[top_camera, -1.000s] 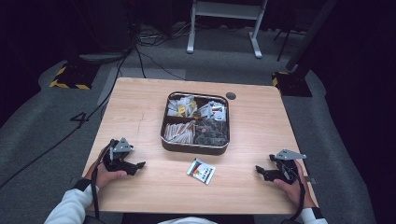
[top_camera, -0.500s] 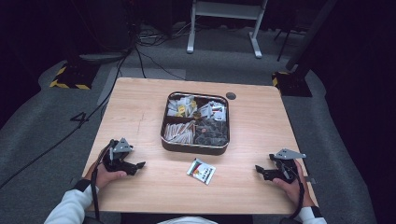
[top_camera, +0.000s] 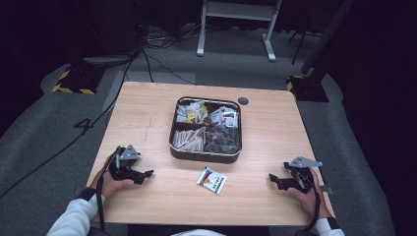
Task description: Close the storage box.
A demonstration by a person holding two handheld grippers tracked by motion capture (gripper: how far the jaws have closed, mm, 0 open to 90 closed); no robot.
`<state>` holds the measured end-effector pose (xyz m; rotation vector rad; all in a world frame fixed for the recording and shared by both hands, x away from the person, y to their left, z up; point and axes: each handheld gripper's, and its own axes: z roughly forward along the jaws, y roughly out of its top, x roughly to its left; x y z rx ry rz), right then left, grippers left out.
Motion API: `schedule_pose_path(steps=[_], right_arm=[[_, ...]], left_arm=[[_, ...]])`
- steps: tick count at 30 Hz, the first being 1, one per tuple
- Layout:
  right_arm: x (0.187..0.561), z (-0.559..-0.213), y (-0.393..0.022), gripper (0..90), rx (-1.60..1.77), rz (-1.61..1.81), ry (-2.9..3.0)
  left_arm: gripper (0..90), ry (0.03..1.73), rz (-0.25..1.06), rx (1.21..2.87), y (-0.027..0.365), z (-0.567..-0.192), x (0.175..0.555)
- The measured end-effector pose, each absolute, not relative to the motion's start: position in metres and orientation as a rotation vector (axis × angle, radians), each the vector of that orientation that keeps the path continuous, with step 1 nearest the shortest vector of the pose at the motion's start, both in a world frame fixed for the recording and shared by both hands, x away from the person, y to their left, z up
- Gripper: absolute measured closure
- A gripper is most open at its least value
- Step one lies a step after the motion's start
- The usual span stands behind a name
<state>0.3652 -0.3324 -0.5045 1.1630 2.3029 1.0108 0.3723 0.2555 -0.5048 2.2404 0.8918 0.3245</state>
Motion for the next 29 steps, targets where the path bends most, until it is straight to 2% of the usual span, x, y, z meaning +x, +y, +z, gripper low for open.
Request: schedule_pose_path(steps=[29], right_arm=[[0.3651,-0.5046,-0.3317,14.8,1.19,0.996,2.283]], left_arm=[[12.9,0.891,0.325,2.241,0.2565,-0.5048,0.3715]])
